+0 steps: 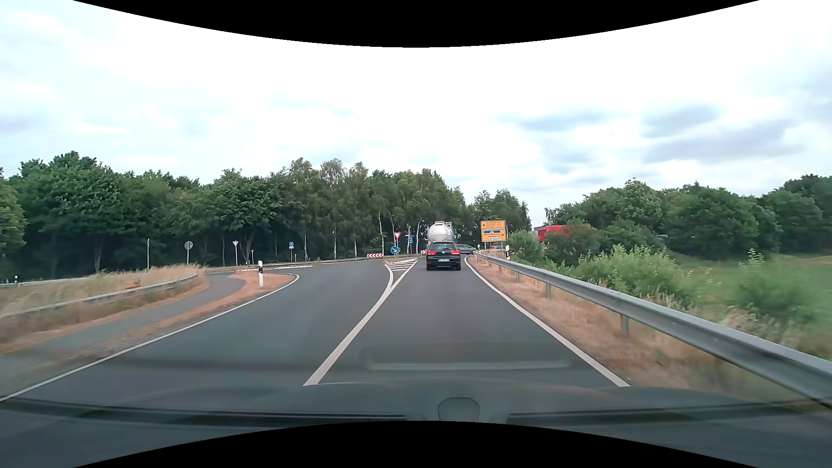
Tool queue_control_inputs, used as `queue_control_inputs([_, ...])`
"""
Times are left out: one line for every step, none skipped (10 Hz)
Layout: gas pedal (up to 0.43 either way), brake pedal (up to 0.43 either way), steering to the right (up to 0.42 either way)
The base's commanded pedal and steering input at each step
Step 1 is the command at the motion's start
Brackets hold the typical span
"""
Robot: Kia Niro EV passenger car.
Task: Follow the waypoints while adhering to traffic rules and regulations
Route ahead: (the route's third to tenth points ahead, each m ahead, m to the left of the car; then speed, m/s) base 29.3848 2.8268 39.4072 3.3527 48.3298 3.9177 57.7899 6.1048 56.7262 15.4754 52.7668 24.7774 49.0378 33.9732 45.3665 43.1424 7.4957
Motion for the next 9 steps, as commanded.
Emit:
queue_control_inputs([0.000, 0.268, -0.004])
queue_control_inputs([0.000, 0.268, -0.004])
queue_control_inputs([0.000, 0.268, -0.003])
queue_control_inputs([0.000, 0.262, -0.003])
queue_control_inputs([0.000, 0.256, -0.002])
queue_control_inputs([0.000, 0.256, -0.002])
queue_control_inputs([0.000, 0.250, -0.002])
queue_control_inputs([0.000, 0.238, -0.001])
queue_control_inputs([0.000, 0.226, -0.001])
